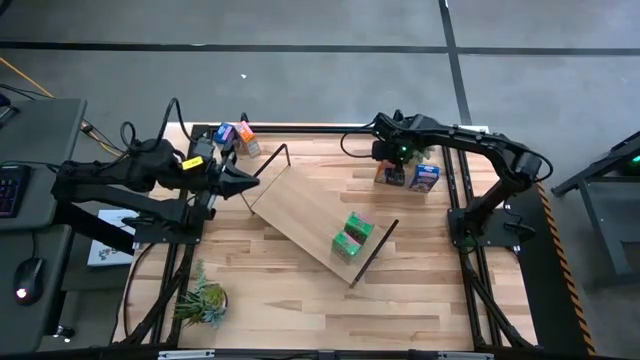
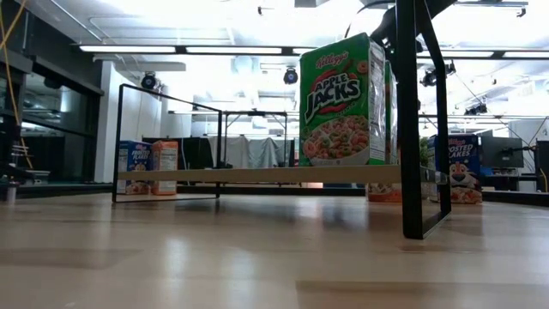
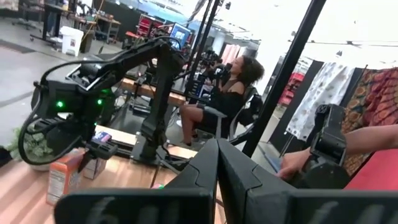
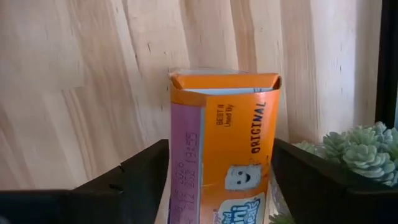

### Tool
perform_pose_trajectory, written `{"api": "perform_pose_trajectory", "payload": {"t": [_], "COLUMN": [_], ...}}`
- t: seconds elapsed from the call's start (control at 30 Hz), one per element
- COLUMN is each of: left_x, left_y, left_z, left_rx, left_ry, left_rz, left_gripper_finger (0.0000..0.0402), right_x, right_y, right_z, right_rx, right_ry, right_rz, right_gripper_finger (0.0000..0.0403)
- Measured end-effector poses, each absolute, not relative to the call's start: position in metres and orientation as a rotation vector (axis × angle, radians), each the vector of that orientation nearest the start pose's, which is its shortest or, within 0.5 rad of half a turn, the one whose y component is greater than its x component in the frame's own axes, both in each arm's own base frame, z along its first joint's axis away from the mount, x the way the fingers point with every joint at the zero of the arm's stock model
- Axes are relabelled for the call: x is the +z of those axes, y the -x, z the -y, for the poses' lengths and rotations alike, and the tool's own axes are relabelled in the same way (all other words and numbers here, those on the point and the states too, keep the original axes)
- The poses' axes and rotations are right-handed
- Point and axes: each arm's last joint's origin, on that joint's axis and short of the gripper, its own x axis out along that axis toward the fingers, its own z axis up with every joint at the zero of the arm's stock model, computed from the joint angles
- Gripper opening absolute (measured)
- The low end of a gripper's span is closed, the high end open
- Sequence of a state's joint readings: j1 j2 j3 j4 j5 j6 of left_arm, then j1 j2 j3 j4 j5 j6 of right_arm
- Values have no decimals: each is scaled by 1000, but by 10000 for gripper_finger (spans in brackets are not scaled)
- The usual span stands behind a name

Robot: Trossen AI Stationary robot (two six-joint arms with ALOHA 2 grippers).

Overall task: Stack cereal on shelf
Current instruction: Put the right orange cereal box on the shelf

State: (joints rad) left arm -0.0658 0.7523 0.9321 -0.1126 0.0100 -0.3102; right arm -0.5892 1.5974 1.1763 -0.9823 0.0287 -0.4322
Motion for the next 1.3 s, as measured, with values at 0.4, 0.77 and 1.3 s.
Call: {"api": "perform_pose_trajectory", "payload": {"t": [0.4,0.77,1.3], "left_x": [396,406,403], "left_y": [-148,-124,-131], "left_z": [10,5,-1], "left_rx": [-84,23,264], "left_ry": [189,109,4], "left_rz": [85,176,138], "left_gripper_finger": [0,0,0], "right_x": [238,367,348], "right_y": [-245,-274,-390], "right_z": [158,142,25], "right_rx": [-182,-275,-349], "right_ry": [-179,-277,-566], "right_rz": [-1399,-1049,-1167], "right_gripper_finger": [163,145,145]}}
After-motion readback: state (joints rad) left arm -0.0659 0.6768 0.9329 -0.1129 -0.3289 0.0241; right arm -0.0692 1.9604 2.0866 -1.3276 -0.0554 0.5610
